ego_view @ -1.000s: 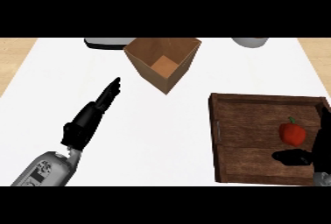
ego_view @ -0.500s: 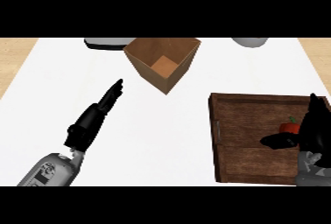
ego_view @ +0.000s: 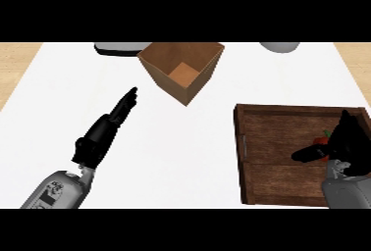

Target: Pick the bell pepper from the tray and place it in the cardboard box

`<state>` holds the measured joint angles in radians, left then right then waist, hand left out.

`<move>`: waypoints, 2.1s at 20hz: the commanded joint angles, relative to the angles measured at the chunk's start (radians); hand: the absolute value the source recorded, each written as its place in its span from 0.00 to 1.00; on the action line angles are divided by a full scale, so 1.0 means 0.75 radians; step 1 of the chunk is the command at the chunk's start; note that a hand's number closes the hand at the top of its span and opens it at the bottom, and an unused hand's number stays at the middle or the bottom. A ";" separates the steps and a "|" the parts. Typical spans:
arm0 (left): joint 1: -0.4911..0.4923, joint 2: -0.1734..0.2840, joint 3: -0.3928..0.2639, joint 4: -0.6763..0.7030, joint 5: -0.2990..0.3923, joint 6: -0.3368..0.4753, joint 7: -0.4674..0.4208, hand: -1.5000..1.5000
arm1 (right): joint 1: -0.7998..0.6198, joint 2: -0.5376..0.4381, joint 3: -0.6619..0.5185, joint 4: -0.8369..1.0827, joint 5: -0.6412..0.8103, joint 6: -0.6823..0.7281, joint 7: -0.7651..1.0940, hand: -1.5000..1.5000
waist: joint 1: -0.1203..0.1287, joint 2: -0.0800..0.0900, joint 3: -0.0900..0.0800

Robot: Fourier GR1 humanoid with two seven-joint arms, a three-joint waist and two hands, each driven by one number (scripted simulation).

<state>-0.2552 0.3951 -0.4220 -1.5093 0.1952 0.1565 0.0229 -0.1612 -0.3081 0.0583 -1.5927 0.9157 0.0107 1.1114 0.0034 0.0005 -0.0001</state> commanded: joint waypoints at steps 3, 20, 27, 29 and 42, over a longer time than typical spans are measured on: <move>0.004 -0.070 0.030 0.062 -0.090 -0.049 -0.029 0.50 | -0.004 0.045 -0.051 0.044 0.080 0.007 0.059 0.00 | -0.007 0.000 0.000; 0.075 -0.160 0.209 0.073 -0.184 -0.209 -0.043 0.50 | -0.055 0.202 -0.151 0.256 0.137 -0.010 -0.035 0.00 | -0.003 0.000 0.000; 0.051 -0.225 0.253 -0.069 -0.242 -0.239 0.133 0.50 | -0.019 0.182 -0.195 0.354 0.135 -0.034 -0.134 0.00 | -0.004 -0.001 0.000; 0.015 -0.142 0.355 -0.068 -0.155 -0.343 0.131 0.50 | 0.008 0.167 -0.187 0.274 0.140 0.037 -0.098 0.00 | -0.006 -0.001 0.000; 0.084 -0.251 0.291 -0.106 -0.290 -0.303 0.141 0.50 | -0.074 0.115 -0.246 0.572 0.138 -0.026 -0.254 1.00 | 0.005 0.000 0.001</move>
<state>-0.2043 0.2005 -0.2054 -1.5557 -0.0188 -0.0560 0.1027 -0.2224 -0.1999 -0.1339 -1.2650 1.0052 -0.0003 0.9799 0.0024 -0.0131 -0.0163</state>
